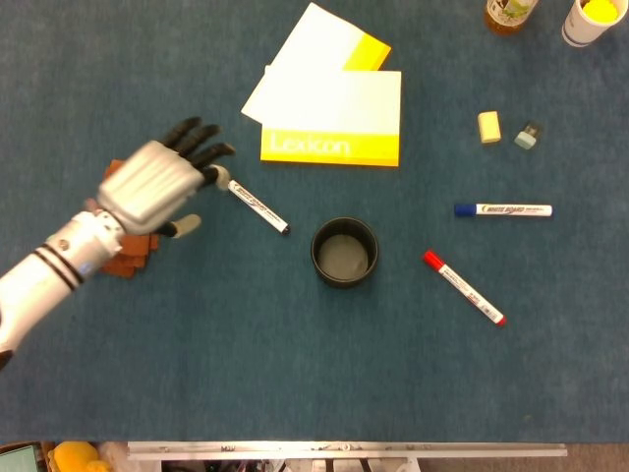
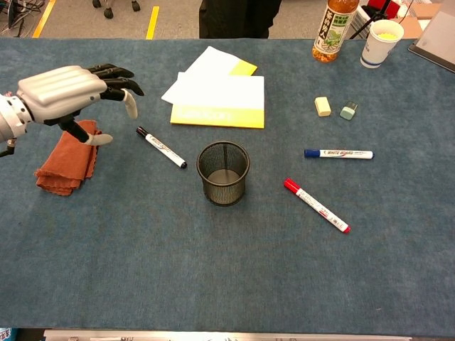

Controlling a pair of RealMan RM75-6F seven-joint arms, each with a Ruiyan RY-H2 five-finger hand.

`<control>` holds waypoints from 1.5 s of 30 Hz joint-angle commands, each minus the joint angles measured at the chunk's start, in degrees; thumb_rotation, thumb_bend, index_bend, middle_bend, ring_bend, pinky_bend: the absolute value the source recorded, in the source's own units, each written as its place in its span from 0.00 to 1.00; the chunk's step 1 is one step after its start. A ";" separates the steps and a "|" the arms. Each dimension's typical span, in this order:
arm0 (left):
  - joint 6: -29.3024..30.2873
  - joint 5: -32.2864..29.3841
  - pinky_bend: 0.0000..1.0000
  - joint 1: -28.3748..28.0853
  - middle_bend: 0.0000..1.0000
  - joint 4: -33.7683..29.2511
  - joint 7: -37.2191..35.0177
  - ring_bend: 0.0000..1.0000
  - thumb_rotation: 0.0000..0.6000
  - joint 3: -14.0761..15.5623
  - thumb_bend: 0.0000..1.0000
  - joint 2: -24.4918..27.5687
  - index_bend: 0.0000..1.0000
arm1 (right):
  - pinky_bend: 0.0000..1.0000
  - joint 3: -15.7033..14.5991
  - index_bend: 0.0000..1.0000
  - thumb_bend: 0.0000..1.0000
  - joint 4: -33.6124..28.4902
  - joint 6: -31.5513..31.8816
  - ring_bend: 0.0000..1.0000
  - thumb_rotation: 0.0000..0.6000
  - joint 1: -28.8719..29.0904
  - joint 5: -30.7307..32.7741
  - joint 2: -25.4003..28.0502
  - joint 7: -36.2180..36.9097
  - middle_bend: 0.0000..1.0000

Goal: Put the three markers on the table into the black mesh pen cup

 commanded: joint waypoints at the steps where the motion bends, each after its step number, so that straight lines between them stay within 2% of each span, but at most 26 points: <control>1: -1.06 1.55 0.01 -2.07 0.15 2.06 1.22 0.00 1.00 0.71 0.25 -2.54 0.36 | 0.25 -0.05 0.12 0.26 0.19 -0.14 0.09 1.00 0.00 0.13 -0.12 0.09 0.18; 13: -4.91 -0.05 0.01 -6.83 0.14 7.59 6.84 0.00 1.00 0.48 0.25 -10.82 0.40 | 0.25 -0.23 0.12 0.26 1.42 -0.59 0.09 1.00 -0.08 0.55 -0.64 0.78 0.18; 22: -8.09 -5.71 0.01 -7.95 0.14 11.09 13.78 0.00 1.00 -0.62 0.25 -15.52 0.44 | 0.25 -0.25 0.12 0.26 2.61 -0.81 0.09 1.00 -0.22 0.89 -1.04 1.82 0.18; 32: -9.71 -10.80 0.01 -7.94 0.14 12.57 18.81 0.00 1.00 -0.77 0.25 -18.53 0.45 | 0.25 -0.24 0.12 0.26 3.42 -0.83 0.09 1.00 -0.37 0.93 -1.00 2.74 0.18; 45: -8.98 -12.79 0.01 -7.94 0.14 12.89 21.99 0.00 1.00 0.05 0.25 -20.40 0.48 | 0.25 -0.28 0.12 0.26 3.61 0.28 0.09 1.00 -1.28 0.91 -0.60 3.67 0.18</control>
